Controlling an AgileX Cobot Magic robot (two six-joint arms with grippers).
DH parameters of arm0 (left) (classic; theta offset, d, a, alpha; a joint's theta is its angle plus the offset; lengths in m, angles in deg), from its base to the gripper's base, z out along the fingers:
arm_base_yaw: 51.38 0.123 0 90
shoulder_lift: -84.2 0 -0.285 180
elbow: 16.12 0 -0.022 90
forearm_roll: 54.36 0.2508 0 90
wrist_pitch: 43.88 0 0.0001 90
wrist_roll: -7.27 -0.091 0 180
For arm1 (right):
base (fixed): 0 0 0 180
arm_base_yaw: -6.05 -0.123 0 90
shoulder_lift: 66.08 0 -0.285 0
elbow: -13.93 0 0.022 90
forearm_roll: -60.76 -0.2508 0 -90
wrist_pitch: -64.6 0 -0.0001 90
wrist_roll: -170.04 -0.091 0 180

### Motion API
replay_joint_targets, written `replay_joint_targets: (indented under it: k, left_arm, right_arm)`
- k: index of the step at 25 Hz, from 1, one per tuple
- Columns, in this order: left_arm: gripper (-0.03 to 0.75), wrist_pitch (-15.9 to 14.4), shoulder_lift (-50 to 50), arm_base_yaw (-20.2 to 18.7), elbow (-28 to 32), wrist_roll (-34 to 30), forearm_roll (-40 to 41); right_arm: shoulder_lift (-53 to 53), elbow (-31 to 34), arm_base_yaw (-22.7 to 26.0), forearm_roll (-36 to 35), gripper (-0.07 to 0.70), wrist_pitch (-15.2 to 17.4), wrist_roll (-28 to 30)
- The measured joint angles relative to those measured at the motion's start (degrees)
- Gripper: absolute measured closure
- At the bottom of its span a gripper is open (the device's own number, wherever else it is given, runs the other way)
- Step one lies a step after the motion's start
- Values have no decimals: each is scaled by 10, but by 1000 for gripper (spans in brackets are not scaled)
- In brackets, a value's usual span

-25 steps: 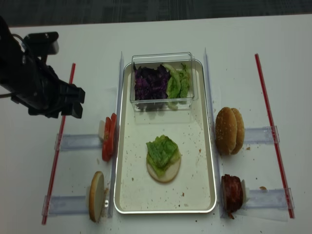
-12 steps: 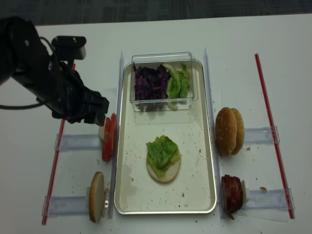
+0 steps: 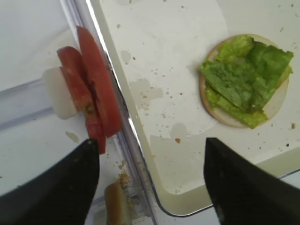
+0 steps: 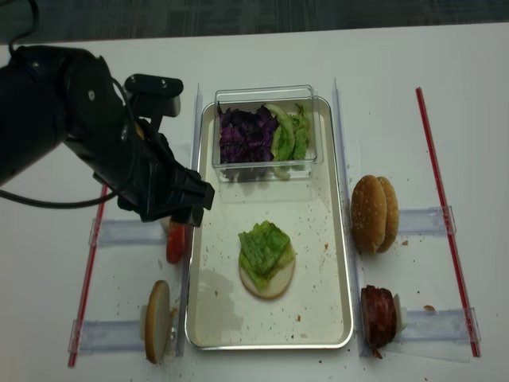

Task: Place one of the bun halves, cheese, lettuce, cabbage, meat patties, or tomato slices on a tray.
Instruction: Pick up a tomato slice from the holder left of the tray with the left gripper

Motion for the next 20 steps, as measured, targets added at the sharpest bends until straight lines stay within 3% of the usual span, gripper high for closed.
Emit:
replay_joint_targets:
  k: [7,13,20]
  left_arm:
    - [277,-1,-38,-6,-3,16,0]
    - [277,-4,-77,-6,-45,16,0]
    - [277,-37,-136,-6,-98,16,24]
  right_arm:
    - [0,0,0,0,-46,0,0]
    - [0,0,0,0,-46,0,0]
    - [0,0,0,0,-46,0,0]
